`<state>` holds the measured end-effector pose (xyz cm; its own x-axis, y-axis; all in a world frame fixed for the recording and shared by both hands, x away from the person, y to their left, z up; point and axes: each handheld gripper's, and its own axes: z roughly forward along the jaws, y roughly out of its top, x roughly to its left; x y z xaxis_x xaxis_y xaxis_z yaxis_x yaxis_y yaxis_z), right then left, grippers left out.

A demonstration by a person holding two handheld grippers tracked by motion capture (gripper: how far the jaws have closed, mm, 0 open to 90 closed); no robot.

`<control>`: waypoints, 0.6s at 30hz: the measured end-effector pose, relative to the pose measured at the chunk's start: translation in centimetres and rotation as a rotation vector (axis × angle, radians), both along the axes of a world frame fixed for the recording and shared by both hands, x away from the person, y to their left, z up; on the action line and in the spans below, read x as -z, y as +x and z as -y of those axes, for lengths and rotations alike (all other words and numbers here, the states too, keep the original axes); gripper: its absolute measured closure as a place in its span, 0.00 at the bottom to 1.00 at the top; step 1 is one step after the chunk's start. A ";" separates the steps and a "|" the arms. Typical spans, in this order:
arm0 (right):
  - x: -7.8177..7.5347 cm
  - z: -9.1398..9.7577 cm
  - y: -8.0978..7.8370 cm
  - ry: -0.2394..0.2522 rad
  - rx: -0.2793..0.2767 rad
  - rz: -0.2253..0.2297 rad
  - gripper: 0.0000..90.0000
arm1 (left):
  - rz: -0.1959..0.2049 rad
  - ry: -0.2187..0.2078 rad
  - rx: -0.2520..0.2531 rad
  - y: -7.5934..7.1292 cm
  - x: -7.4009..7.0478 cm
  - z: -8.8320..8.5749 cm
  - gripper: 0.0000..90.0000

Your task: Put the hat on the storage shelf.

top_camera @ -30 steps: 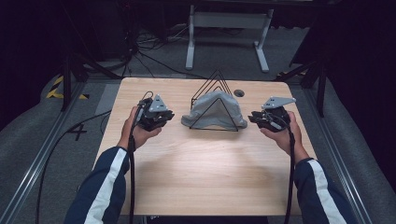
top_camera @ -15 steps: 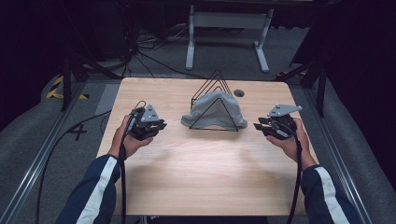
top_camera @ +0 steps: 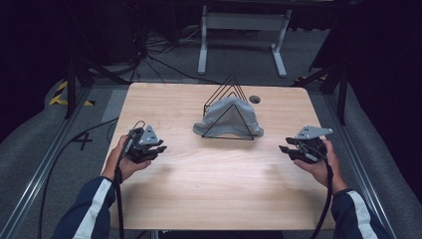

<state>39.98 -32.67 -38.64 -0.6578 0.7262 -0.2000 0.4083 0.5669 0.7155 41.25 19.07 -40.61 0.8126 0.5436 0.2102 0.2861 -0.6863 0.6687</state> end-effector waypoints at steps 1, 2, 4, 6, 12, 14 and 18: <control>0.3 0.2 -0.2 0.001 0.000 -0.008 0.64 | 0.001 0.009 -0.009 -0.2 0.1 -0.2 0.78; 0.3 0.2 -0.2 0.001 0.000 -0.008 0.64 | 0.001 0.009 -0.009 -0.2 0.1 -0.2 0.76; 0.8 0.5 -0.7 -0.001 0.003 -0.014 0.62 | 0.000 0.020 -0.020 -0.6 0.4 -0.6 0.74; 1.3 0.8 -1.2 -0.003 0.005 -0.023 0.58 | -0.008 0.030 -0.023 -1.1 0.8 -0.9 0.71; 2.5 1.6 -2.4 -0.019 -0.005 -0.034 0.49 | -0.037 0.064 -0.031 -2.3 2.6 -1.8 0.58; 2.9 1.9 -2.8 -0.007 -0.006 -0.036 0.45 | -0.055 0.051 -0.029 -2.6 3.1 -2.1 0.53; 3.7 2.6 -3.4 0.010 0.005 -0.039 0.41 | -0.074 0.028 -0.039 -3.5 4.3 -2.9 0.46</control>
